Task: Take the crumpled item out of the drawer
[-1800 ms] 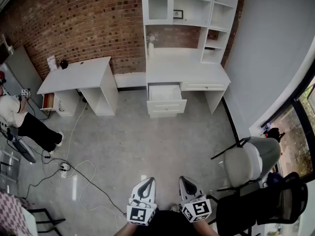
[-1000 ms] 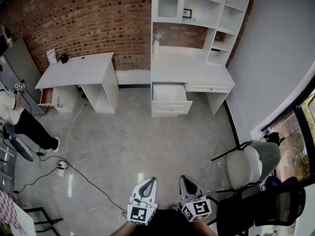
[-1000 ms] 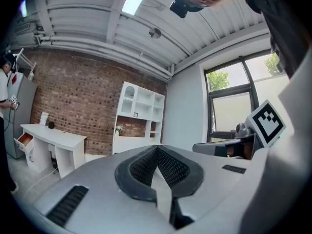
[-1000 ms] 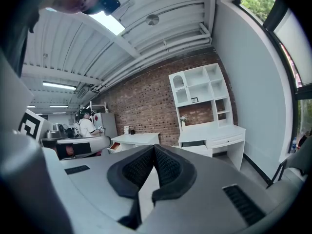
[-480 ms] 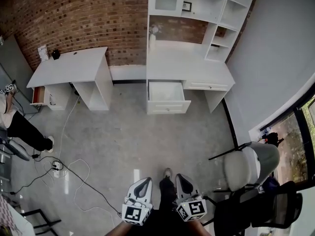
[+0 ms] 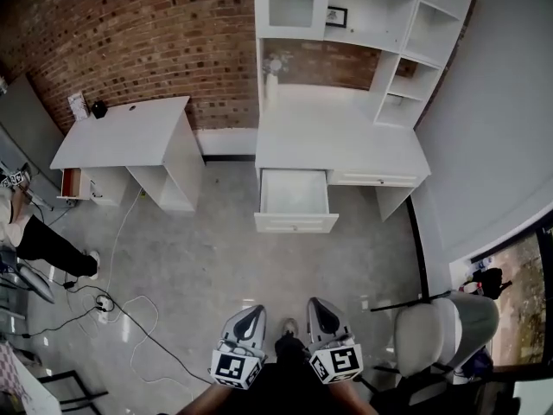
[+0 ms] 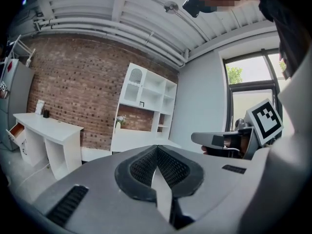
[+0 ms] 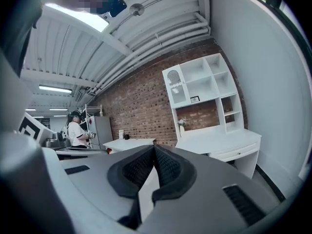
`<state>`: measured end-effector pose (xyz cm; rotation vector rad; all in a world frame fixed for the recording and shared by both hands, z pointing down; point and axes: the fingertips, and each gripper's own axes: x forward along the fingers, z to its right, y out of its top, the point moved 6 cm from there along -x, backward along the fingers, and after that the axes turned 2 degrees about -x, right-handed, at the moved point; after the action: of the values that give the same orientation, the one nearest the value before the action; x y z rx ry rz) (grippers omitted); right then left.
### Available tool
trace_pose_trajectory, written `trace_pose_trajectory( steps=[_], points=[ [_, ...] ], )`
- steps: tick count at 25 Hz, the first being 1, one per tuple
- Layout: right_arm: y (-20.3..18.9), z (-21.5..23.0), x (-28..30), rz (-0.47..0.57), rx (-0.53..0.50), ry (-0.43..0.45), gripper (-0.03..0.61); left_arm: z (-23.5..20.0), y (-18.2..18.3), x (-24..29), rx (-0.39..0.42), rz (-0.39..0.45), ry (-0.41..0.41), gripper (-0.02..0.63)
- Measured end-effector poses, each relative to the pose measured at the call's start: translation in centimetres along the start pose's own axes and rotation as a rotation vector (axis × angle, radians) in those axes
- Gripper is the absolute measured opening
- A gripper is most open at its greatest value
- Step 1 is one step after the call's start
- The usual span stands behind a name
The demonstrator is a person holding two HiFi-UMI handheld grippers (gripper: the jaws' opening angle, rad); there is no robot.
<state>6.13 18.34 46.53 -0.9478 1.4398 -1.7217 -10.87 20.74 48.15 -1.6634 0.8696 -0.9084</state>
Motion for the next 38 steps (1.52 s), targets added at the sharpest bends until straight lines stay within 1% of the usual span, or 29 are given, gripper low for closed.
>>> trace_pose_trajectory(
  steps=[5, 7, 10, 14, 18, 25, 27, 30, 35, 38],
  points=[
    [1.9, 7.2, 4.9, -0.011, -0.020, 0.016, 0.014, -0.1, 2.4, 7.3, -0.006, 0.011, 0.042, 0.025],
    [2.3, 9.1, 6.9, -0.013, -0.014, 0.017, 0.014, -1.0, 2.9, 9.8, -0.012, 0.004, 0.057, 0.025],
    [2.4, 10.9, 9.5, -0.026, 0.000, 0.018, 0.014, -2.3, 3.2, 13.0, -0.015, -0.011, 0.061, 0.025],
    [2.1, 13.4, 14.1, -0.038, 0.006, 0.006, 0.014, -5.0, 3.8, 18.8, -0.014, -0.014, 0.042, 0.025],
    [2.2, 15.9, 18.8, -0.044, 0.012, -0.026, 0.014, -8.1, 4.6, 25.3, -0.014, -0.023, -0.003, 0.025],
    [2.9, 20.8, 28.5, -0.081, 0.032, -0.077, 0.014, -14.3, 5.5, 38.3, -0.011, -0.086, -0.067, 0.025],
    [3.0, 22.8, 31.5, -0.092, 0.046, -0.086, 0.014, -16.0, 4.8, 42.4, -0.001, -0.117, -0.062, 0.025],
    [2.7, 24.5, 34.6, -0.114, 0.058, -0.097, 0.014, -18.2, 2.5, 47.0, -0.002, -0.196, -0.056, 0.025],
    [1.7, 27.0, 39.2, -0.164, 0.065, -0.111, 0.014, -21.4, -3.1, 53.9, -0.062, -0.340, -0.084, 0.025],
    [1.5, 28.1, 41.3, -0.160, 0.105, -0.145, 0.014, -22.9, -7.2, 57.5, -0.109, -0.433, -0.107, 0.026]
  ],
)
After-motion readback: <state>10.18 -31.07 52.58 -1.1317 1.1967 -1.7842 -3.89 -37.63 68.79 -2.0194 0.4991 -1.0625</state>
